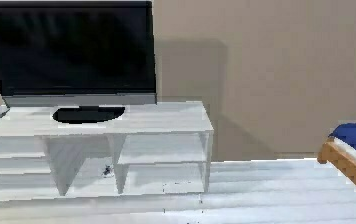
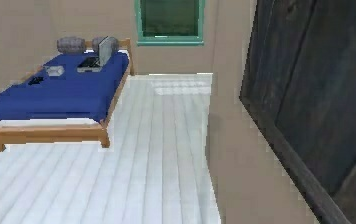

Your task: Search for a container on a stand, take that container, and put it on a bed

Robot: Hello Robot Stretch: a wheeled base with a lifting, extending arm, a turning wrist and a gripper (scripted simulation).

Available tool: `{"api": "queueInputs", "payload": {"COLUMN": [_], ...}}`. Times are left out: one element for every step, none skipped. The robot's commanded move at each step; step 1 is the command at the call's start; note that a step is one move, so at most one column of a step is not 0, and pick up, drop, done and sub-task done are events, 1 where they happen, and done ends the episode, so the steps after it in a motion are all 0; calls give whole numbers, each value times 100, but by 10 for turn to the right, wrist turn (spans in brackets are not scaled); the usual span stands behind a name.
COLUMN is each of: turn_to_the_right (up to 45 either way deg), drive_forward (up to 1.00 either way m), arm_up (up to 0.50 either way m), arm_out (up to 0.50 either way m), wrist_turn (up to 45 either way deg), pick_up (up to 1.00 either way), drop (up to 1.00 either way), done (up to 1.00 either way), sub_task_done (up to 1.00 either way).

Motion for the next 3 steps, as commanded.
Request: {"api": "queueInputs", "payload": {"turn_to_the_right": [-30, 0, 360], "drive_forward": [0, 25, 0], "arm_up": [0, 0, 0], "arm_out": [0, 0, 0], "wrist_turn": [0, 0, 0], "pick_up": [0, 0, 0], "drop": [0, 0, 0], "done": [0, 0, 0], "sub_task_done": [0, 0, 0]}}
